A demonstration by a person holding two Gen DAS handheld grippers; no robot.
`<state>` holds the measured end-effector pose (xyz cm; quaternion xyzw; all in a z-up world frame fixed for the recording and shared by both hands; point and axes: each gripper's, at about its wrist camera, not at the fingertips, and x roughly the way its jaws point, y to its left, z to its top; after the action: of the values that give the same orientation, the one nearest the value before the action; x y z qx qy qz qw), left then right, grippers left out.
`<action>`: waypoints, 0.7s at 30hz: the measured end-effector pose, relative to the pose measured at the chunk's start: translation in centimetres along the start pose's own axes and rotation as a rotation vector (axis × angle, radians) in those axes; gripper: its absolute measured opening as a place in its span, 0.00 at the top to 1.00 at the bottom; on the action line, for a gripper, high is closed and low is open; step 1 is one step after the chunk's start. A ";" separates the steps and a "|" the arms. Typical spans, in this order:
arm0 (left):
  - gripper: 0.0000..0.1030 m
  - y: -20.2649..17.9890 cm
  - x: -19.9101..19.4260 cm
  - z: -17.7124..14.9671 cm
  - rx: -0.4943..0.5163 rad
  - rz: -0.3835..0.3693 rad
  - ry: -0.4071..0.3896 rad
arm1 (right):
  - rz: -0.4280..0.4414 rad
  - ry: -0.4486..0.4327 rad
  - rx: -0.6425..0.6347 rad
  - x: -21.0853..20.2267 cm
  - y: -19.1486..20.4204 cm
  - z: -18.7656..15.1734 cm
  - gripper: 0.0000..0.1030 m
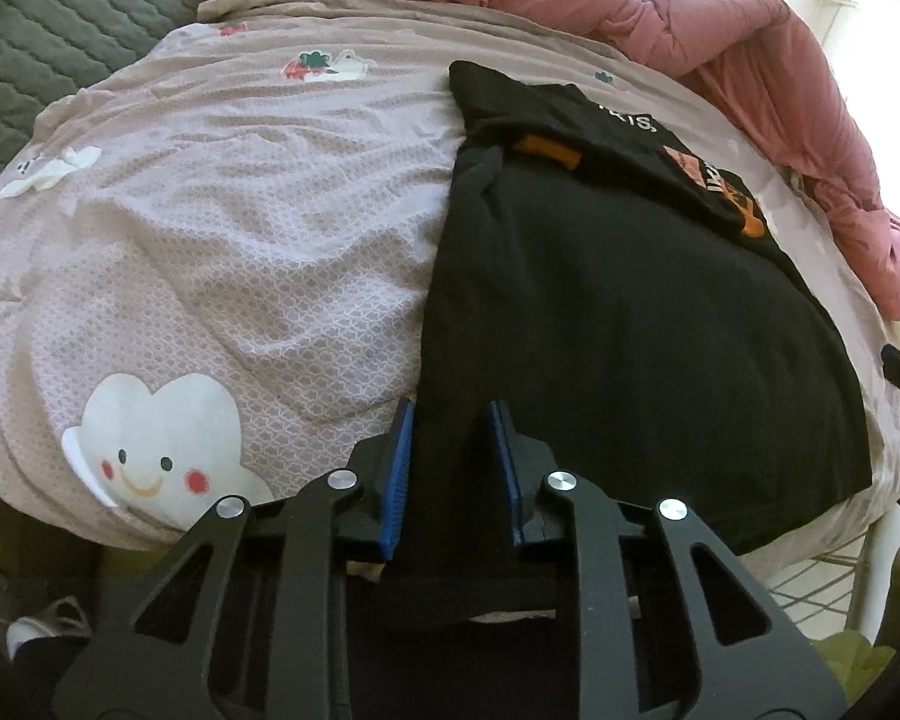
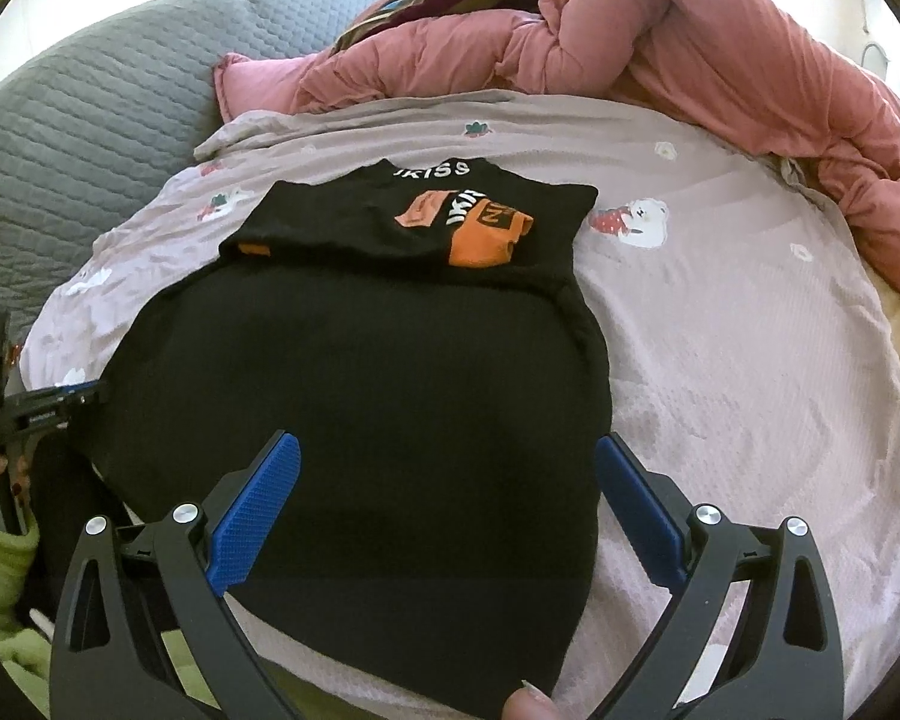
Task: Fold small clothes
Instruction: 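Close the left tool on the hem while the right tool grasps the hem too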
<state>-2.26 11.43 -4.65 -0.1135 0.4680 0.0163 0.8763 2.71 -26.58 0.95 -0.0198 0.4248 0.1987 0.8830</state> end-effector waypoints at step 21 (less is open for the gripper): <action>0.85 0.3 0.3 -0.2 -0.005 -0.008 0.009 | 0.054 0.118 0.058 -1.2 -3.3 -4.4 0.45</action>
<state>-2.25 11.67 -5.07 -0.1173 0.4713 0.0136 0.8740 -0.04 -30.97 -1.38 0.0056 0.4820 0.2085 0.8510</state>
